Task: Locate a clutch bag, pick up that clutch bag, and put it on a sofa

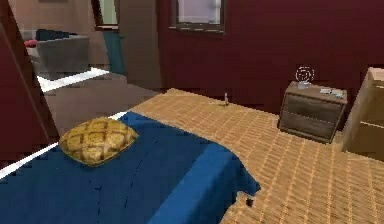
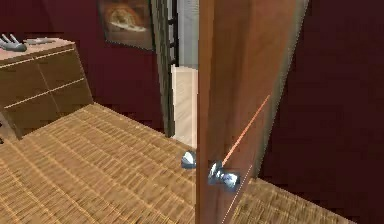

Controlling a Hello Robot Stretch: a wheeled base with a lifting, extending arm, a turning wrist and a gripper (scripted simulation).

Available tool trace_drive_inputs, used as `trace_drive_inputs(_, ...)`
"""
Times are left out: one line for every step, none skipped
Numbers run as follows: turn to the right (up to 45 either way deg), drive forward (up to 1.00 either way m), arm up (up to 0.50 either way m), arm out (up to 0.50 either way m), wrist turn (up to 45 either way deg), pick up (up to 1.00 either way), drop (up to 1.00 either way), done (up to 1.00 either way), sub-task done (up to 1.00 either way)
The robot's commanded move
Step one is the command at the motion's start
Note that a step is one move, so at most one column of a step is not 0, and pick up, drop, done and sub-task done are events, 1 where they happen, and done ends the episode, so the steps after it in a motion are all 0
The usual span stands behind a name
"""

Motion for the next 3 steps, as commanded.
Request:
trace_drive_inputs(30.0,0.0,0.0,0.0,0.0,0.0,0.0,0.0,0.0)
trace_drive_inputs(0.0,1.0,0.0,0.0,0.0,0.0,0.0,0.0,0.0)
trace_drive_inputs(3.0,0.0,0.0,0.0,0.0,0.0,0.0,0.0,0.0)
